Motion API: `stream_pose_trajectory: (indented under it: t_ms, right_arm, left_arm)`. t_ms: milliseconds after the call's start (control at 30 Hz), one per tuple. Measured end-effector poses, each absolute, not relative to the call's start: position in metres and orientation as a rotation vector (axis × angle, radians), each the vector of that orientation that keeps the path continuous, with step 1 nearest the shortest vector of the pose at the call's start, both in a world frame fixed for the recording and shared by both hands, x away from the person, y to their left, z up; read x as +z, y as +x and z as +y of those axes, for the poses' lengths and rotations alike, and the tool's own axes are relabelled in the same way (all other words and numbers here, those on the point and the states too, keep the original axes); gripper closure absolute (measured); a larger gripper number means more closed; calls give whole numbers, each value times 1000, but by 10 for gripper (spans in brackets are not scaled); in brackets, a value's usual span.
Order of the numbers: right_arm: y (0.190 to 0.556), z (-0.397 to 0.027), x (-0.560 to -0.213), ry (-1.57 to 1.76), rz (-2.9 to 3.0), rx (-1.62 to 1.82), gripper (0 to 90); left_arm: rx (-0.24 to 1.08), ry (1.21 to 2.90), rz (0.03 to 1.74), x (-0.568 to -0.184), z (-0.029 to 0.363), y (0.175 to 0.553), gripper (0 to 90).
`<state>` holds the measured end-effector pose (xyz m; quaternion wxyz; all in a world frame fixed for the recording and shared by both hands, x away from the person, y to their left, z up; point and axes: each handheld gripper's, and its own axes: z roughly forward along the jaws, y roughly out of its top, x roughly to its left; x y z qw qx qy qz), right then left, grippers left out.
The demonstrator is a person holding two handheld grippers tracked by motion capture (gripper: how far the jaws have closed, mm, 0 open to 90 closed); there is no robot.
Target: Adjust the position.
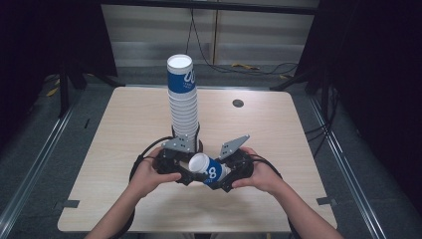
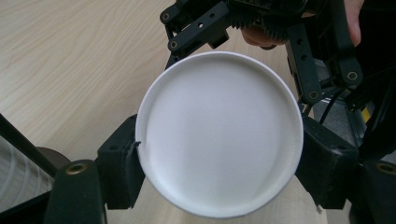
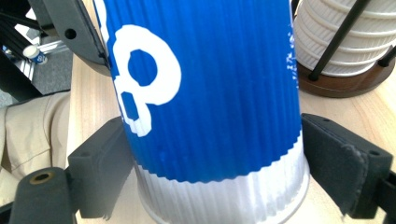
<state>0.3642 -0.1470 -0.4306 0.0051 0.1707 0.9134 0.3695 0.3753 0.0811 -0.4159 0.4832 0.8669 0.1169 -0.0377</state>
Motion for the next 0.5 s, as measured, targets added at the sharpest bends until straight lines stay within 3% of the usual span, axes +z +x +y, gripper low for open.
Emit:
stream_pose_trajectory:
  t_ms: [500]
  right_arm:
    - [365, -148, -428, 523, 2863, 1149, 125]
  left_arm:
    - [-71, 2136, 283, -415, 81, 374, 268]
